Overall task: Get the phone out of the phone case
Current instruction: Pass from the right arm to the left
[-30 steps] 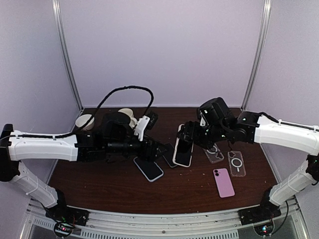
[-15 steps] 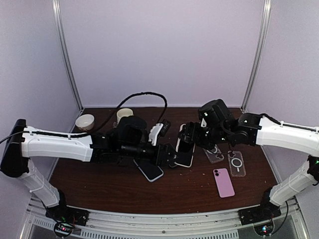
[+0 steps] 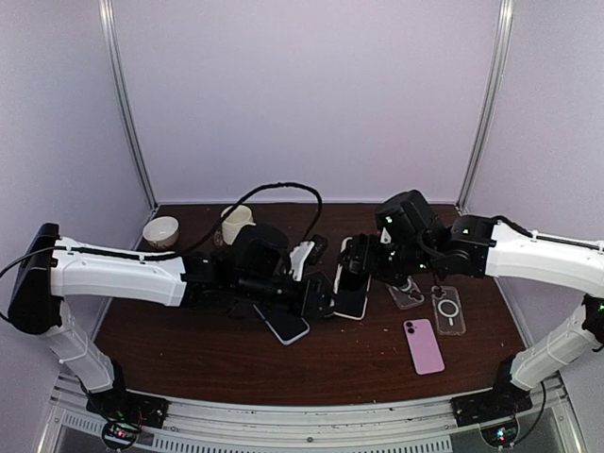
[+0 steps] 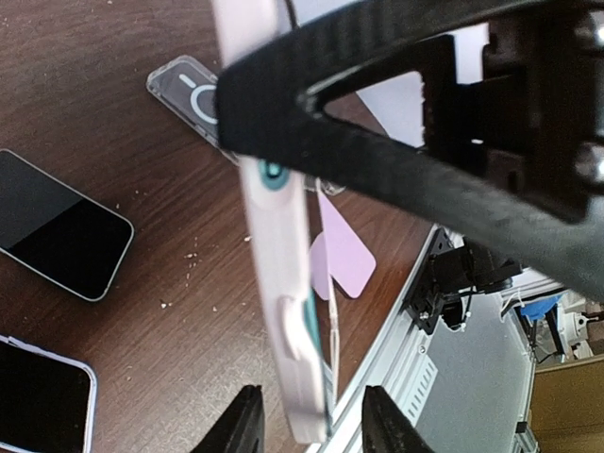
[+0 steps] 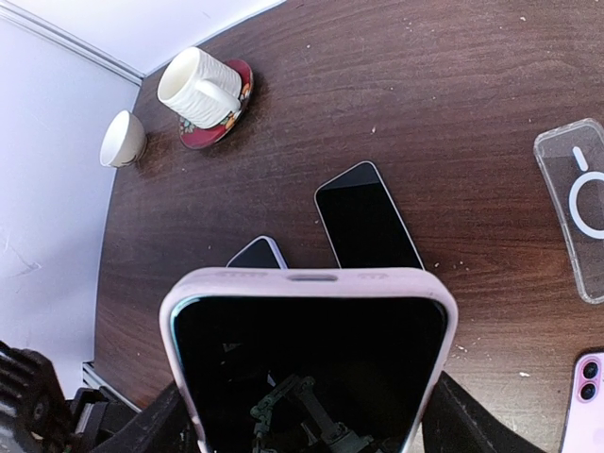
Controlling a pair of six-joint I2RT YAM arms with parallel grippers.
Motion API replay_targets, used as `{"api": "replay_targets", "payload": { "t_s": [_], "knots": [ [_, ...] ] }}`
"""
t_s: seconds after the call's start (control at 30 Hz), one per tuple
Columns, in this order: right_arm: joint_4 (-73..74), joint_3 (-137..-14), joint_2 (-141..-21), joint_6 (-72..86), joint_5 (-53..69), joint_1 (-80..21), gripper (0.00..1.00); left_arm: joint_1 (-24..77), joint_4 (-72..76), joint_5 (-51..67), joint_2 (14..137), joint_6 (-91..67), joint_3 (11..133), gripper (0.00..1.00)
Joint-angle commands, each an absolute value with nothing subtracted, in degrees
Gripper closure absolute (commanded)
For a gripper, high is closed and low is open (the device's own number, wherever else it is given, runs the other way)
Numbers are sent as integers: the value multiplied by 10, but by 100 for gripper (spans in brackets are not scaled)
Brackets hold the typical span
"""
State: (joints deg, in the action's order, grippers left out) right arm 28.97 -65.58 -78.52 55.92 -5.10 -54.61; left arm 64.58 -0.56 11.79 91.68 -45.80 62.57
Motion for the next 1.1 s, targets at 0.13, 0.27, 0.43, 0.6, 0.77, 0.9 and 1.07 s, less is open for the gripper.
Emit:
{"api": "replay_targets", "payload": {
  "t_s": [0.13, 0.27, 0.43, 0.6, 0.77, 0.9, 1.07],
  "knots": [
    [277, -671, -759, 555, -69, -552, 55, 648, 32, 147, 946, -478, 641, 63],
    [279, -666, -755, 556, -68, -552, 55, 648, 34, 129, 952, -477, 643, 82],
    [277, -650, -741, 563, -76, -552, 54, 651, 26, 114, 954, -472, 649, 100],
    [292, -639, -723, 556, -97, -552, 27, 654, -22, 69, 935, -420, 669, 100],
    [344, -653, -690, 482, -119, -541, 1, 655, -82, 0, 897, -246, 689, 100],
    [375, -660, -652, 359, -111, -522, 0, 652, -114, -39, 861, -38, 693, 100],
    [339, -595, -576, 214, -92, -517, 0, 627, -133, -57, 831, 206, 687, 100]
  ]
}}
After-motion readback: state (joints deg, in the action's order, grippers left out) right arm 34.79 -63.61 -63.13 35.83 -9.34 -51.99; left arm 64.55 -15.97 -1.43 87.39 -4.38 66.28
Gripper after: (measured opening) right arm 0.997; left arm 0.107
